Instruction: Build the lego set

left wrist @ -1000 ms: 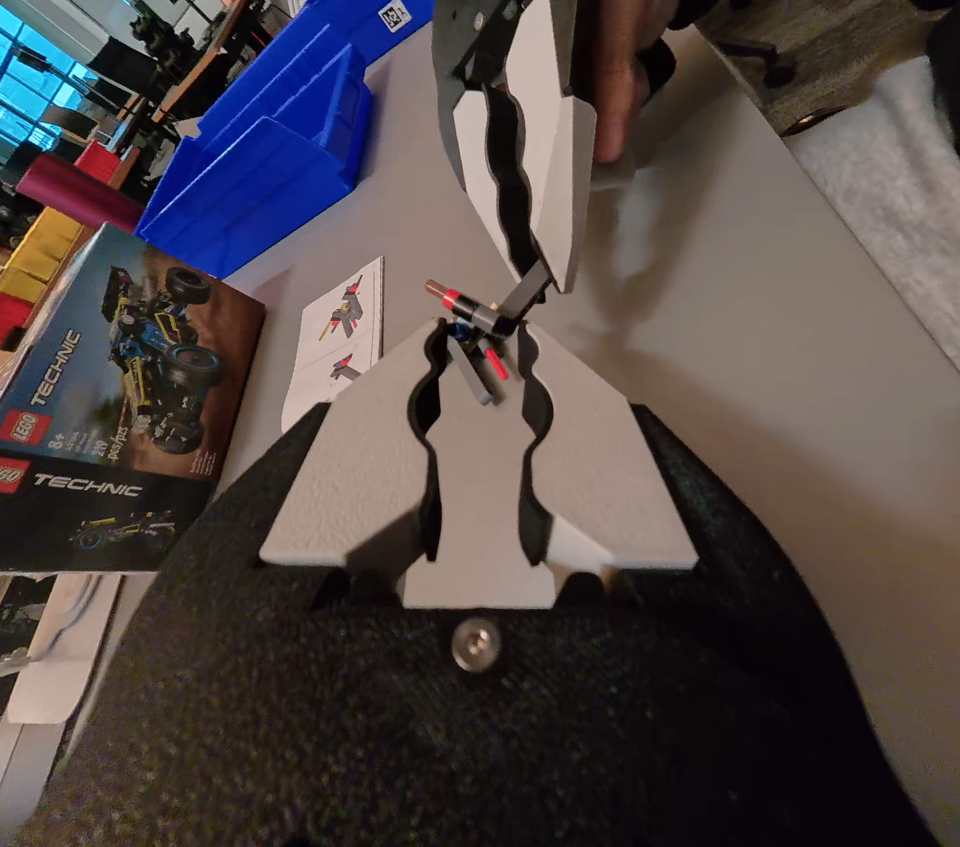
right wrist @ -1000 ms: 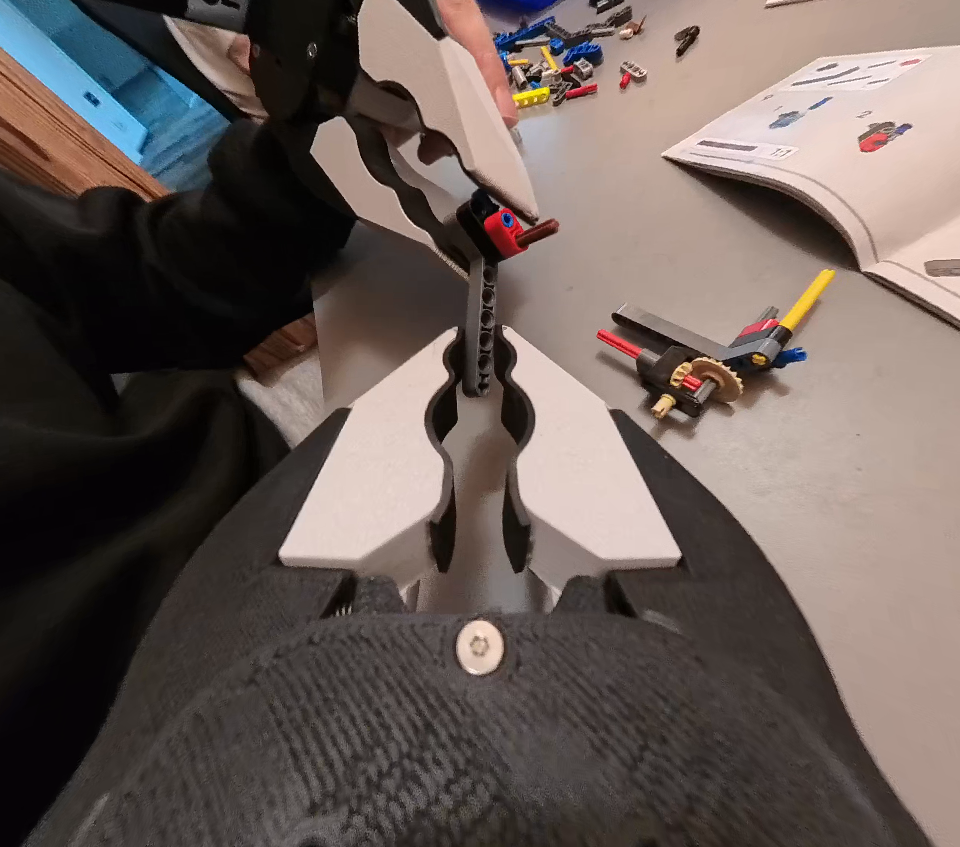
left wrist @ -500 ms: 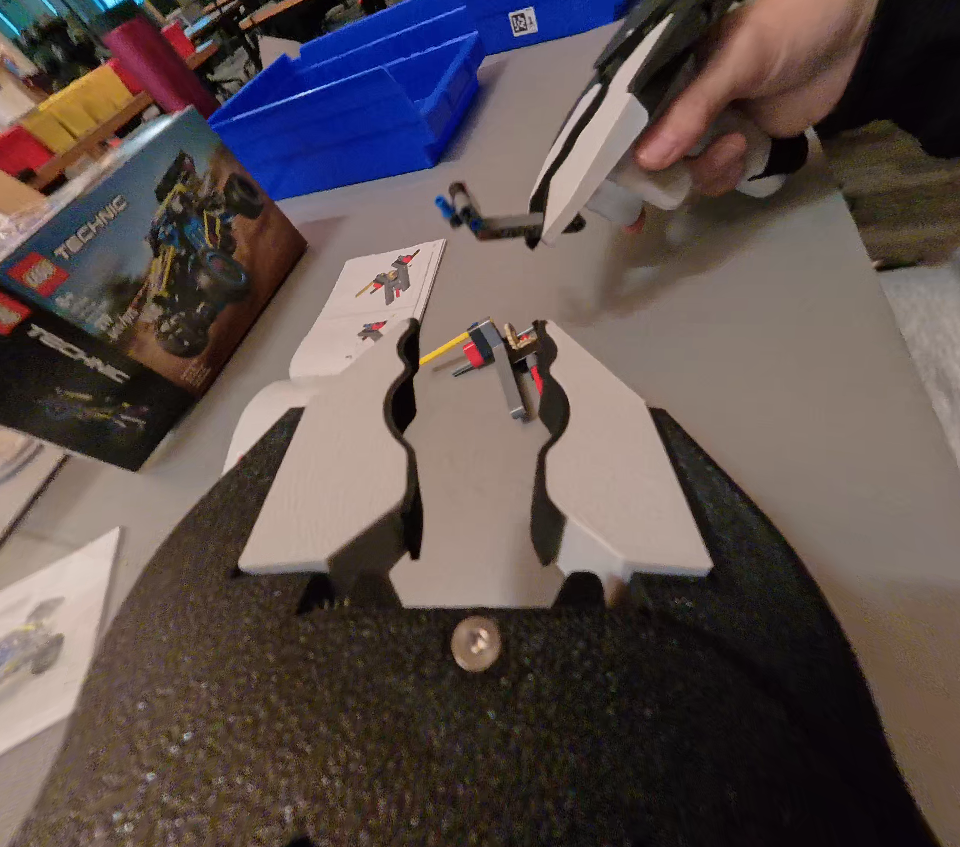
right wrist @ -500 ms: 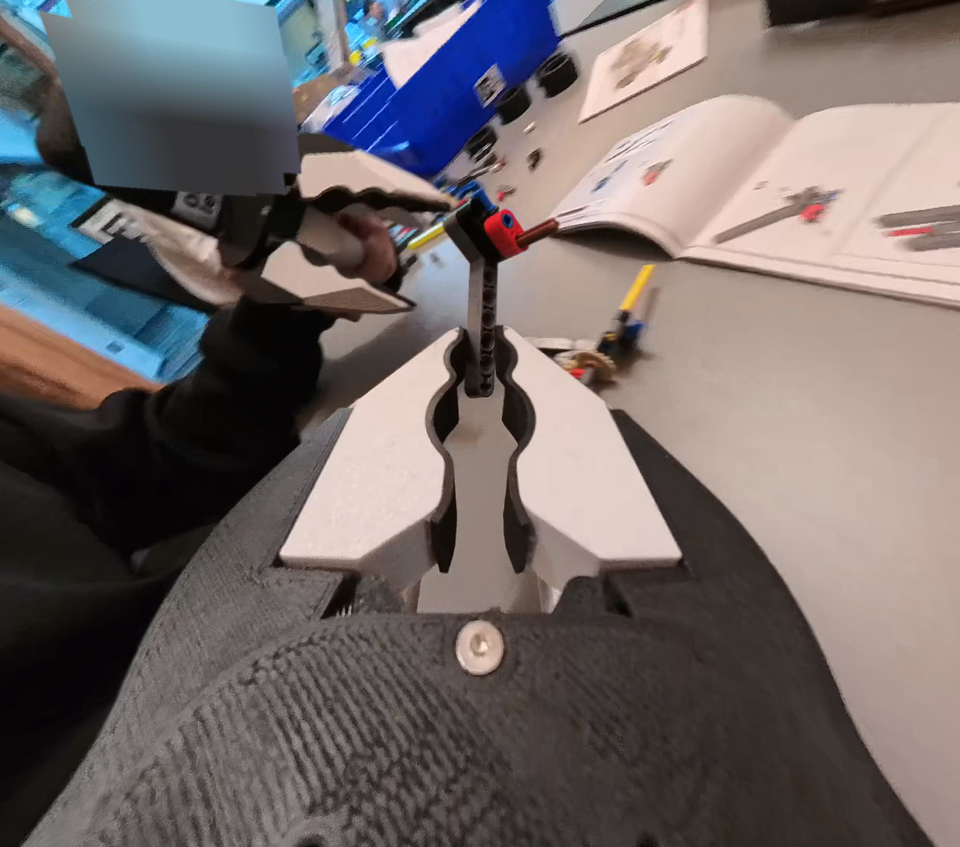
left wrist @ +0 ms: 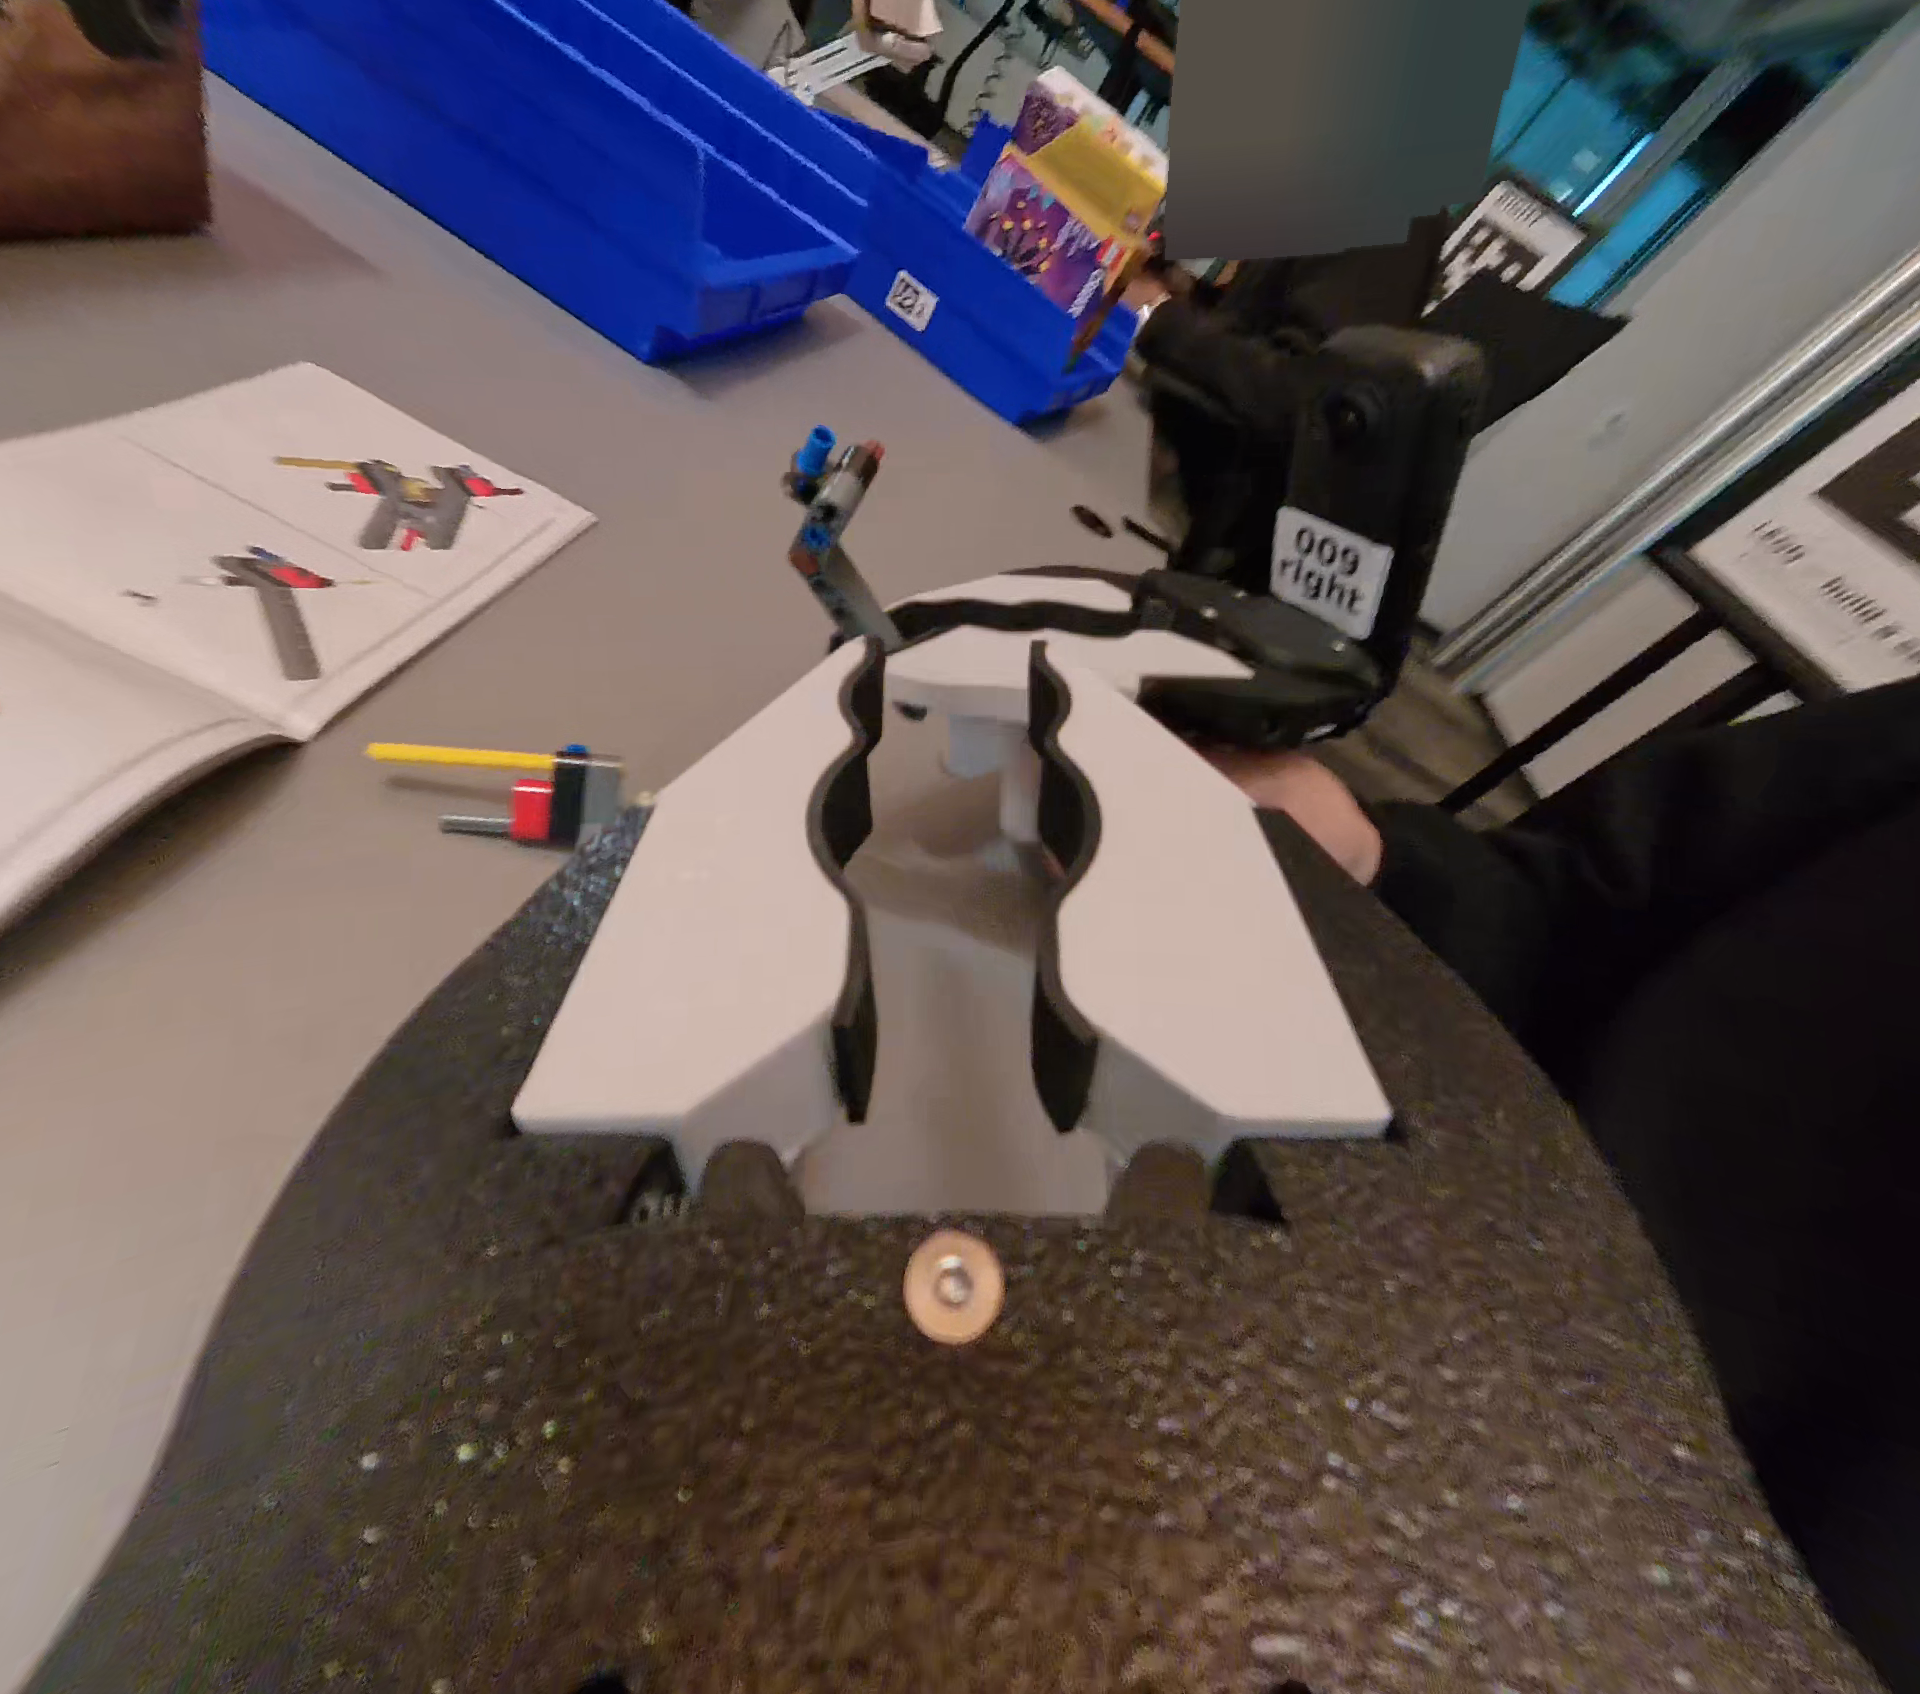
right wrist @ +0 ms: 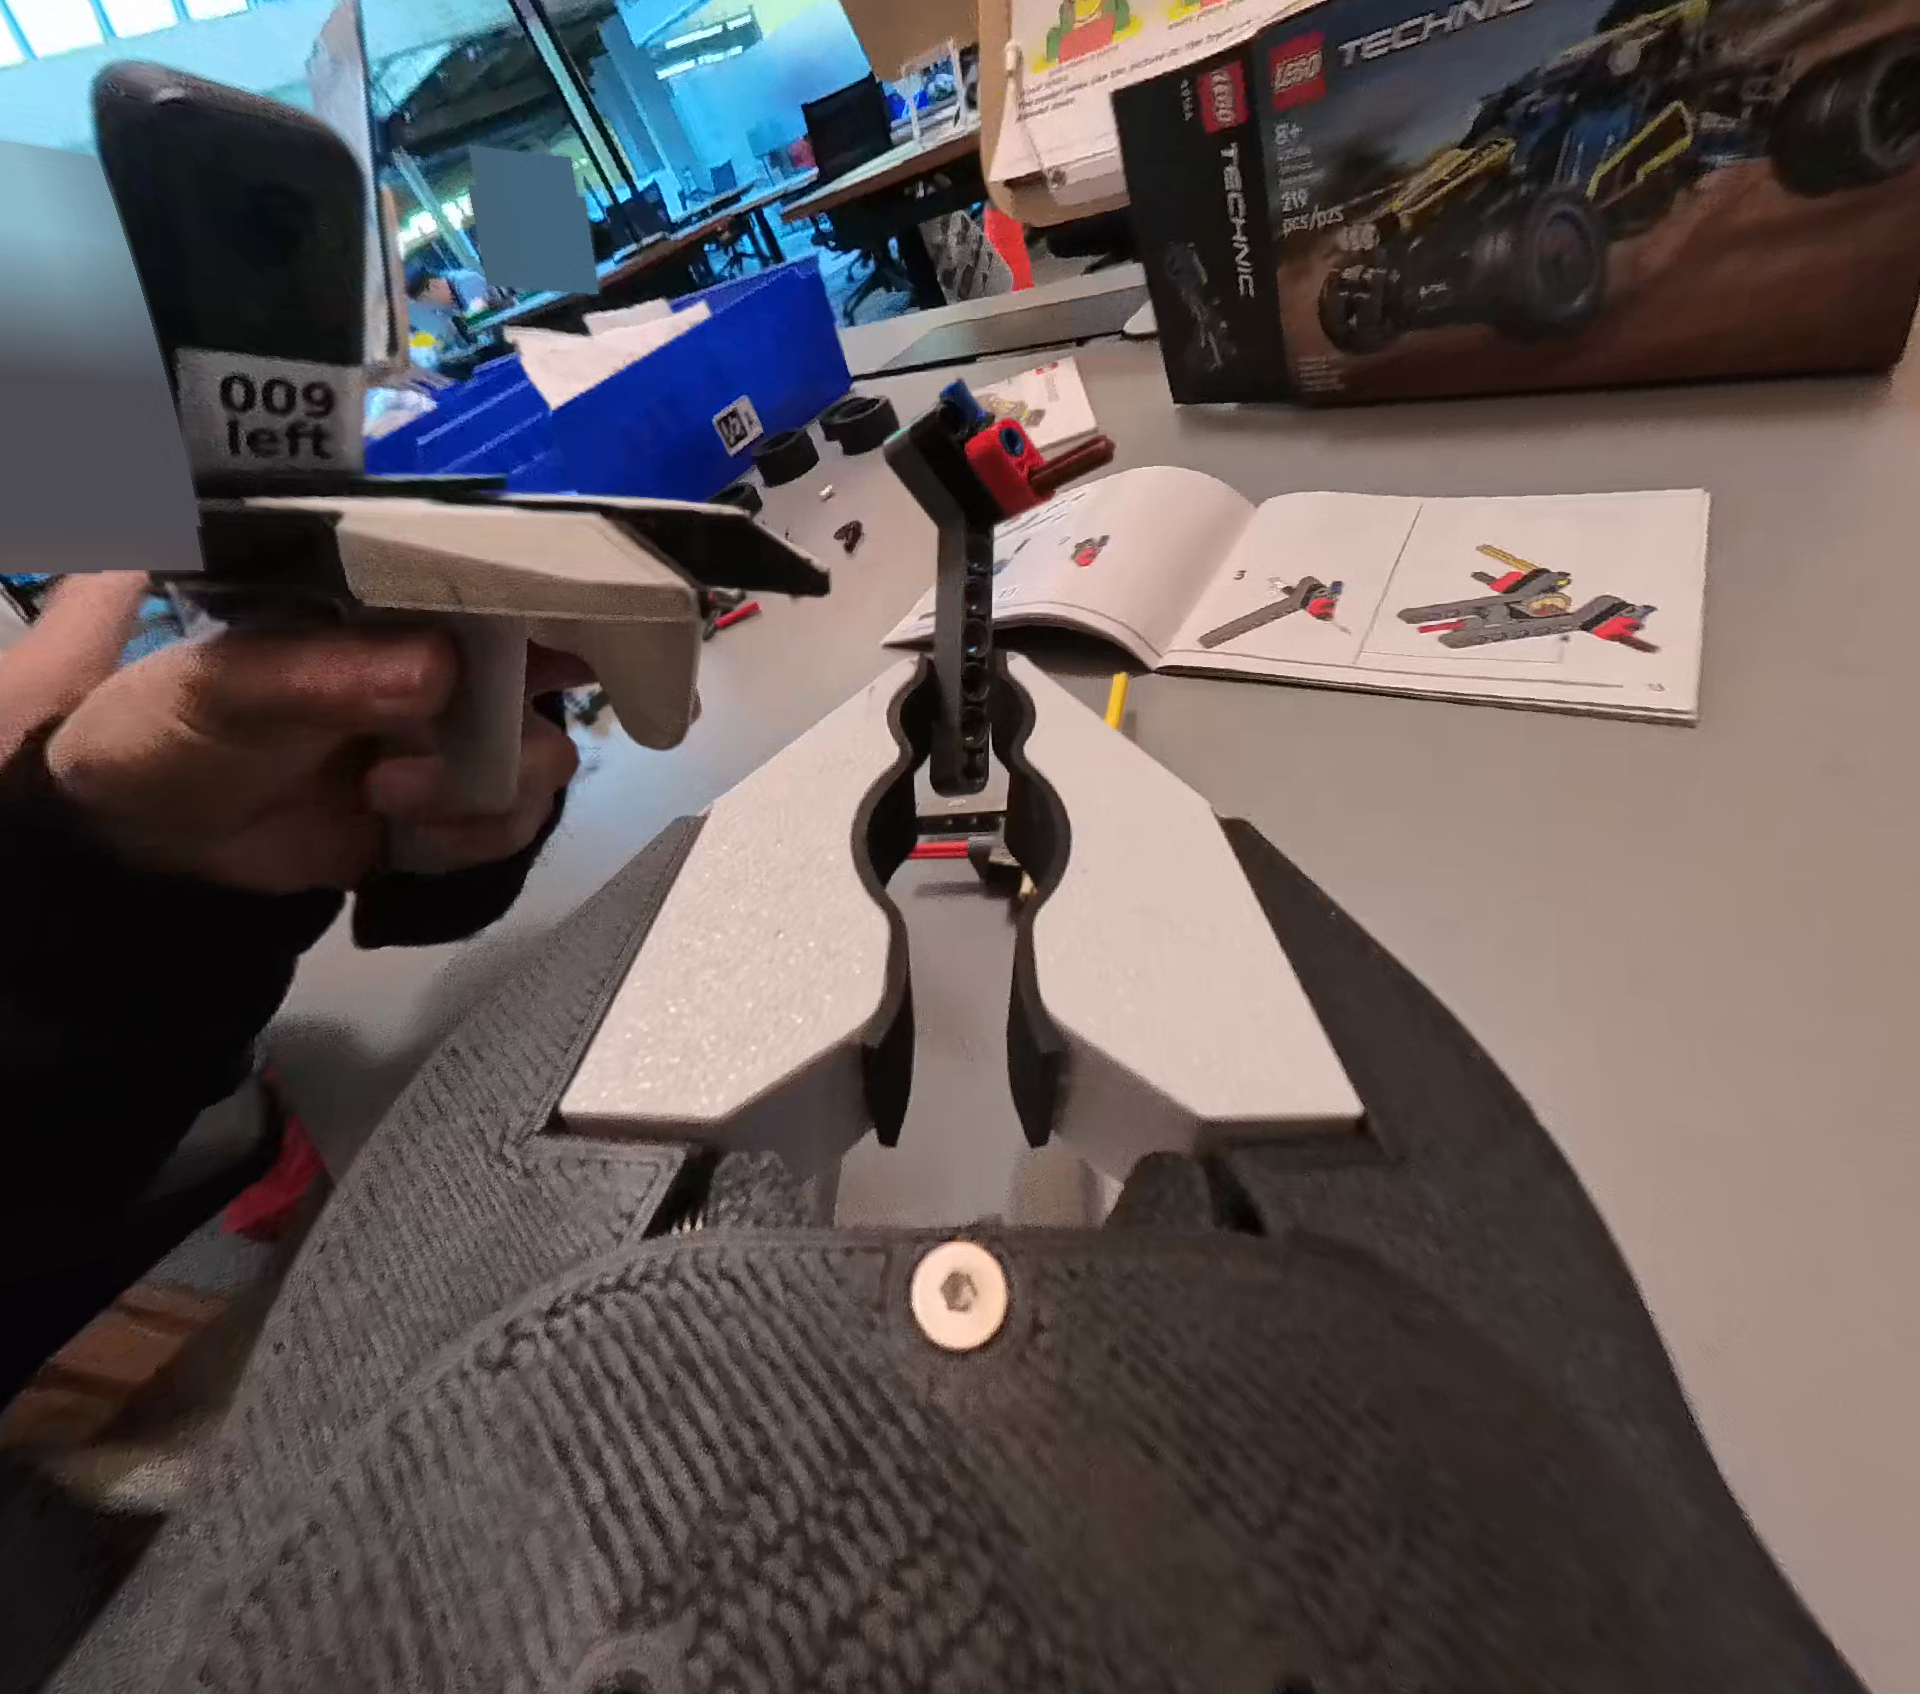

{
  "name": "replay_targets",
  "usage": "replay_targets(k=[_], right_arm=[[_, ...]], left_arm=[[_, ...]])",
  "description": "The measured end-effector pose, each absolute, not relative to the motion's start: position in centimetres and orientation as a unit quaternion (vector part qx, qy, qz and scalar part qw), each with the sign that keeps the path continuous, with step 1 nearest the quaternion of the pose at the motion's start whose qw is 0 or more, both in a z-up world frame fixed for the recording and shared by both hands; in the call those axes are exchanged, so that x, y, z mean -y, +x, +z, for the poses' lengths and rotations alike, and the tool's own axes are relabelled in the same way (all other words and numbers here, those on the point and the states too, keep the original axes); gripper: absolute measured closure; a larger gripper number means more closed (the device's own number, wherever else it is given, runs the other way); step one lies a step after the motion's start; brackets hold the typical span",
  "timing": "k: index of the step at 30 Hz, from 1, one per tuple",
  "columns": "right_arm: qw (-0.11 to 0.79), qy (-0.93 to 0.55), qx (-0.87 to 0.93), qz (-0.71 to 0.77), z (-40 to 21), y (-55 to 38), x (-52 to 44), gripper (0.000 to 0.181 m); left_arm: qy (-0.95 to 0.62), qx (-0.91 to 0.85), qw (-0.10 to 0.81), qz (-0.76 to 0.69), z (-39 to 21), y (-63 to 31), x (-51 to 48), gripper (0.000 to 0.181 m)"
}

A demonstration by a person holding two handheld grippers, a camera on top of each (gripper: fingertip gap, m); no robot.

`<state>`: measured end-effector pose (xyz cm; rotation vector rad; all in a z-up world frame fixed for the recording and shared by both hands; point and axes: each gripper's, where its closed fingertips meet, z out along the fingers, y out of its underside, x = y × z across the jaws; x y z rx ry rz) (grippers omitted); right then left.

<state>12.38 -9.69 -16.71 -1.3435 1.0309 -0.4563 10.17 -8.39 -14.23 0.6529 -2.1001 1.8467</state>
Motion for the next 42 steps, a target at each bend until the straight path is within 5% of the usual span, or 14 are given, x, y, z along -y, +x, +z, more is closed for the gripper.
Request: replay_targets(k=[15, 19, 25, 42], right_arm=[[0.590, -0.626, -0.388, -0.331, -15.9, 11.7, 7.8, 0.173], [0.568, -0.626, -0.372, -0.383, -15.5, 11.8, 8.5, 0.174], [0.553, -0.642, -0.353, -0.397, -15.8, 11.5, 7.7, 0.174], [0.520, -0.668, -0.350, -0.402, -16.8, 11.8, 7.5, 0.174]], left_arm=[[0.279, 0.693, 0.172, 0.641, -14.5, 10.8, 8.2, 0.178], [0.305, 0.711, 0.134, 0.619, -15.3, 11.8, 7.8, 0.147], [0.288, 0.710, 0.136, 0.628, -14.7, 11.3, 8.0, 0.177], [0.290, 0.706, 0.127, 0.634, -15.6, 12.1, 7.7, 0.179]])
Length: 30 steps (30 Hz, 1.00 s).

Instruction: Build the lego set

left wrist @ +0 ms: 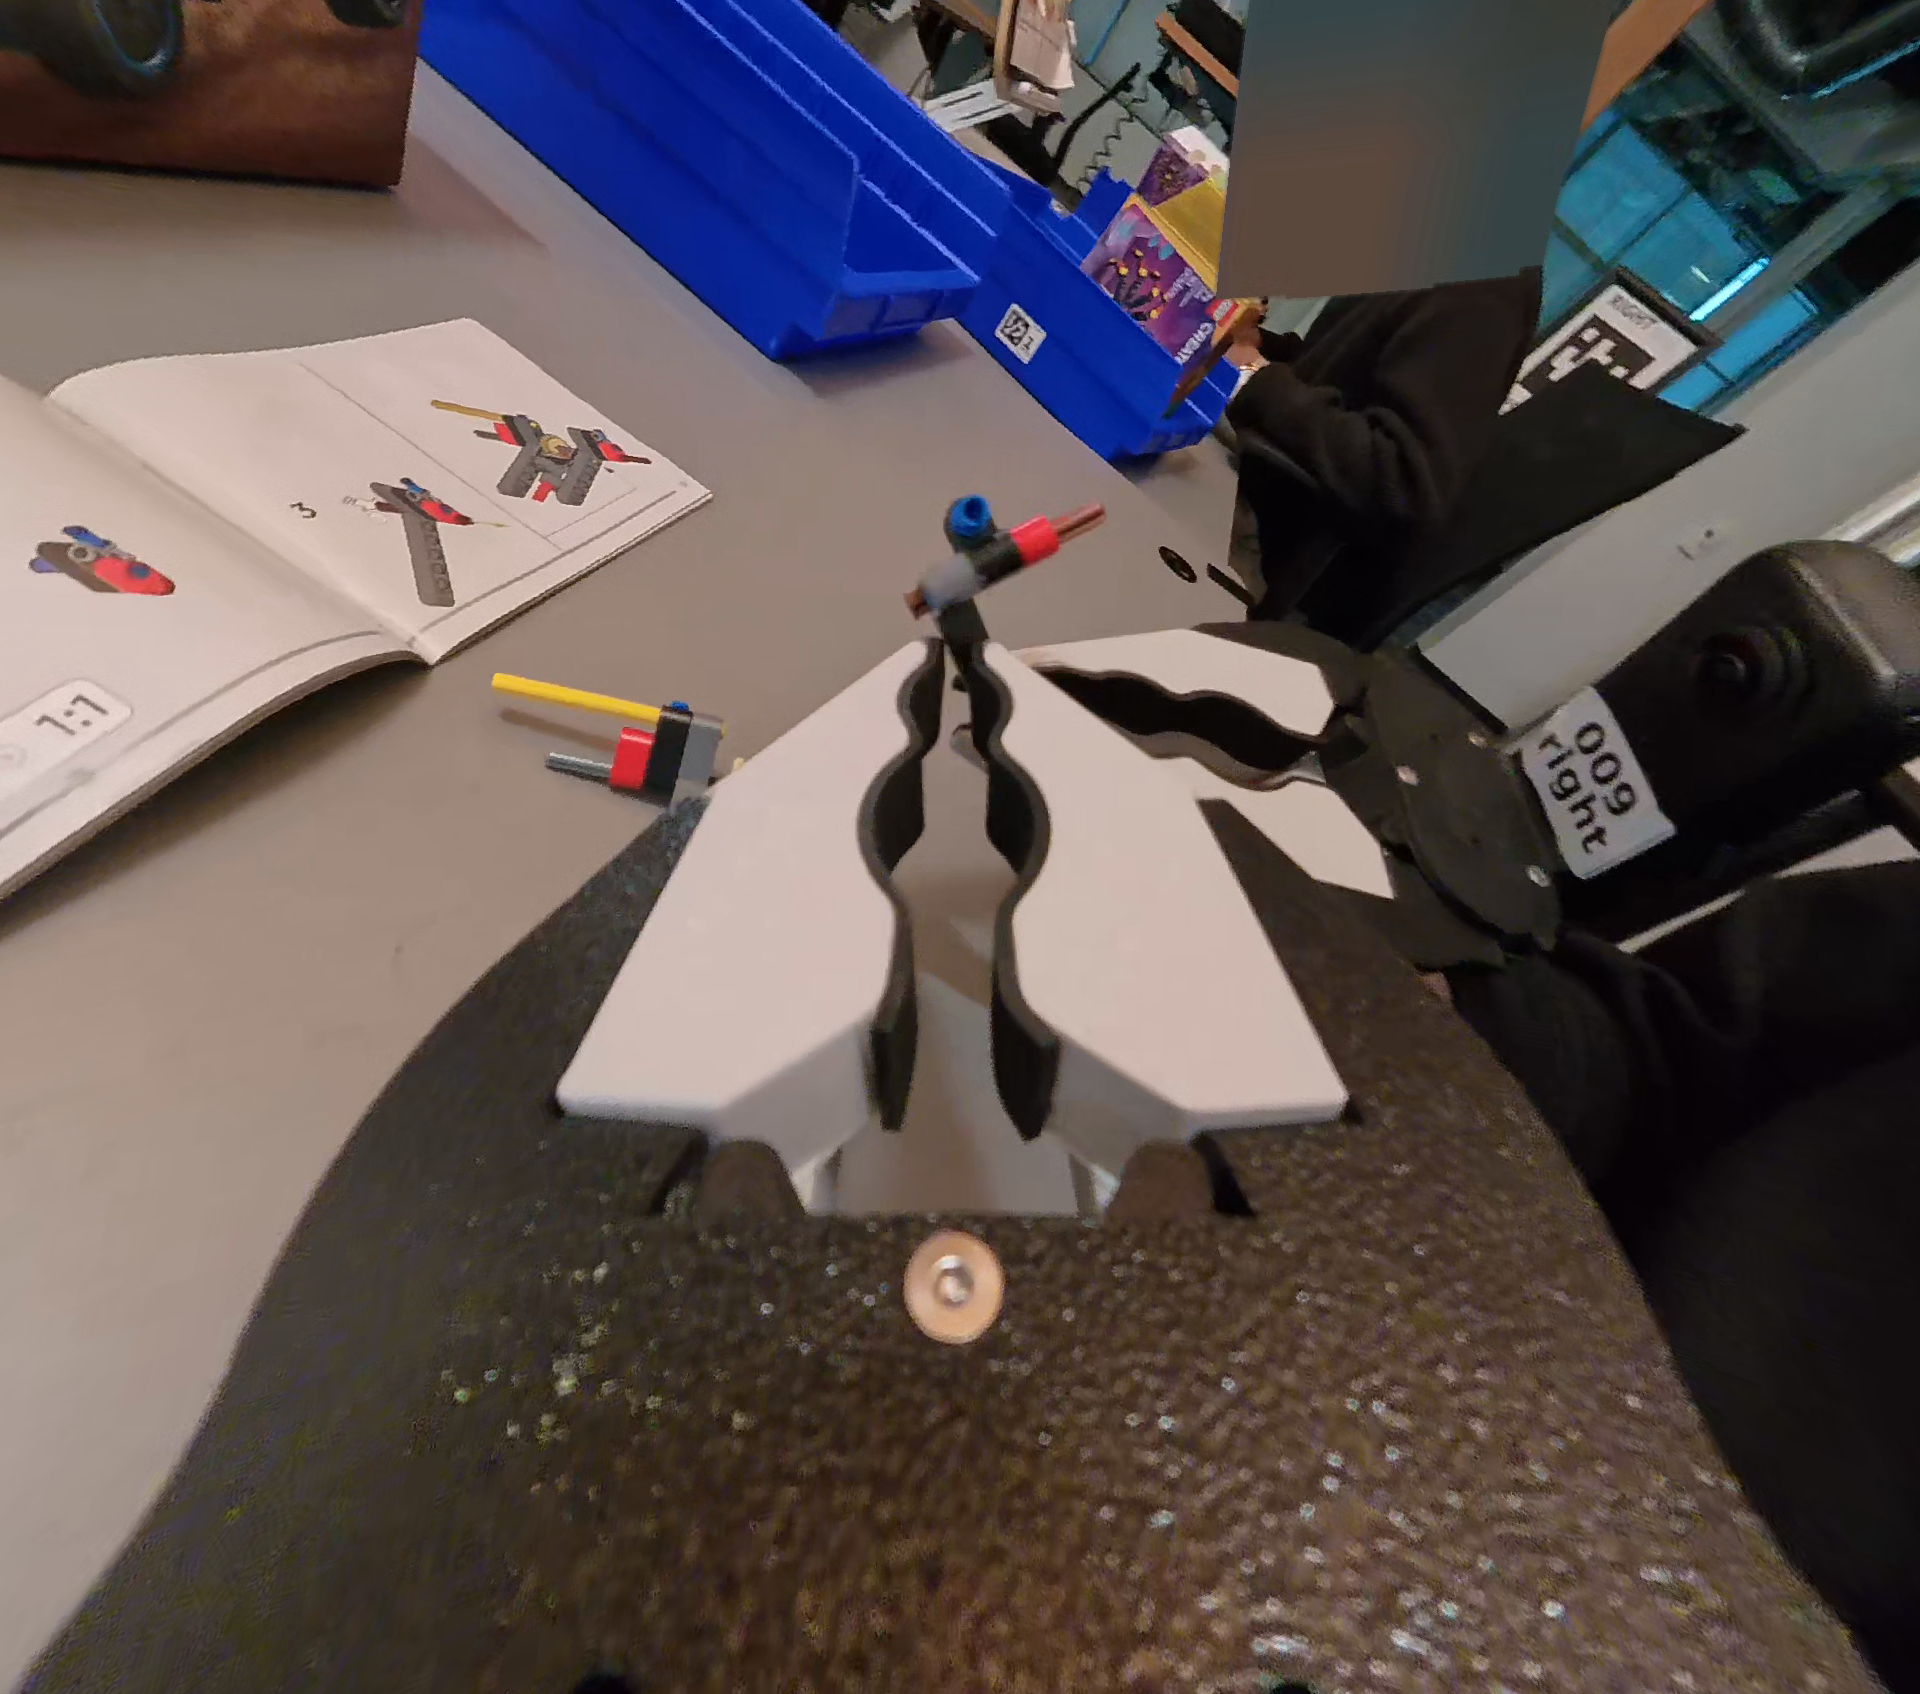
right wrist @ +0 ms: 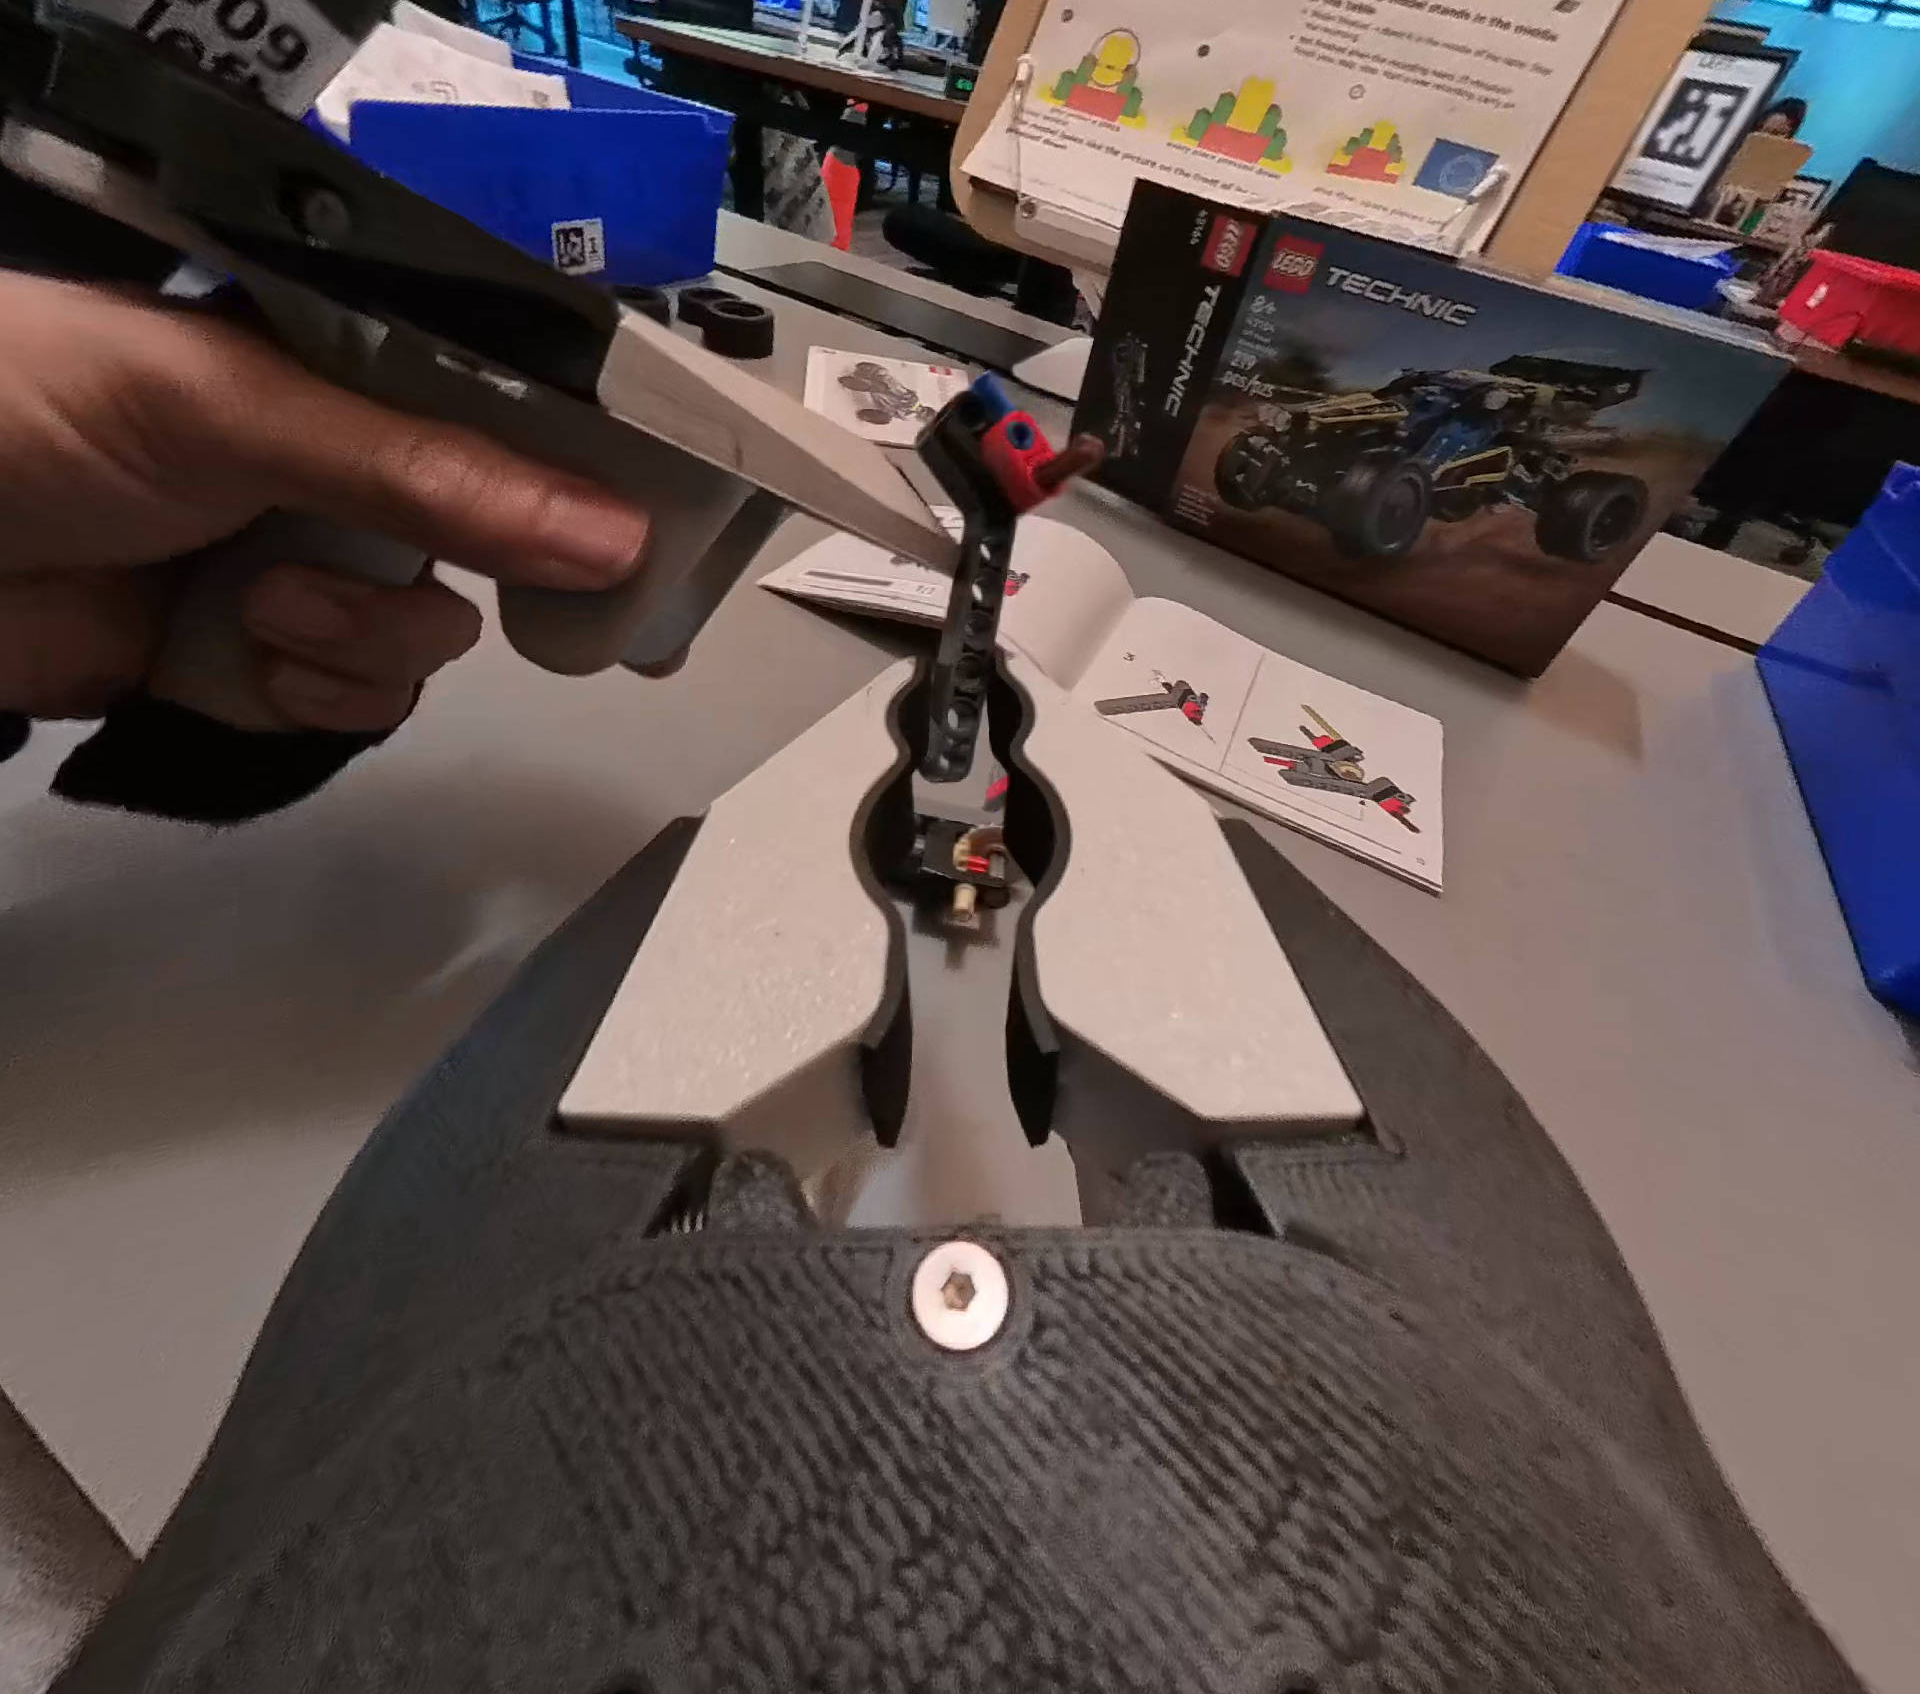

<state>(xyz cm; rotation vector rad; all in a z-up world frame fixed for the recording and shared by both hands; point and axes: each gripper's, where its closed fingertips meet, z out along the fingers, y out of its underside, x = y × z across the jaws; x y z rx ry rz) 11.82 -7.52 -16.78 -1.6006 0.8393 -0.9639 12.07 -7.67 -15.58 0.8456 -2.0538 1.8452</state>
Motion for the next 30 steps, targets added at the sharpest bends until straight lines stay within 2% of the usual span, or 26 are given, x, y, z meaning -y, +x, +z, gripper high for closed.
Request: replay_targets(k=[2, 8, 11, 15, 24, 28, 30], right_arm=[[0.516, -0.664, -0.357, -0.407, -16.8, 11.9, 7.9, 0.175], [0.524, -0.644, -0.352, -0.433, -15.9, 12.0, 8.6, 0.177], [0.541, -0.636, -0.345, -0.429, -15.6, 11.8, 8.3, 0.176], [0.559, -0.628, -0.348, -0.416, -15.3, 11.6, 7.9, 0.176], [0.588, -0.626, -0.361, -0.363, -15.4, 11.6, 7.6, 0.176], [0.586, -0.650, -0.354, -0.329, -16.1, 11.5, 6.9, 0.174], [0.576, -0.675, -0.340, -0.311, -16.6, 11.5, 6.7, 0.166]], left_arm=[[0.299, 0.710, 0.118, 0.627, -16.0, 12.1, 8.1, 0.168], [0.309, 0.704, 0.150, 0.622, -16.3, 11.5, 8.7, 0.159], [0.314, 0.684, 0.177, 0.634, -15.9, 11.3, 9.0, 0.160], [0.314, 0.651, 0.219, 0.655, -15.1, 10.9, 9.2, 0.172], [0.272, 0.682, 0.146, 0.663, -15.1, 11.0, 9.0, 0.174], [0.239, 0.739, 0.045, 0.629, -15.7, 11.8, 8.2, 0.175], [0.222, 0.775, -0.011, 0.592, -16.4, 12.4, 7.3, 0.176]])
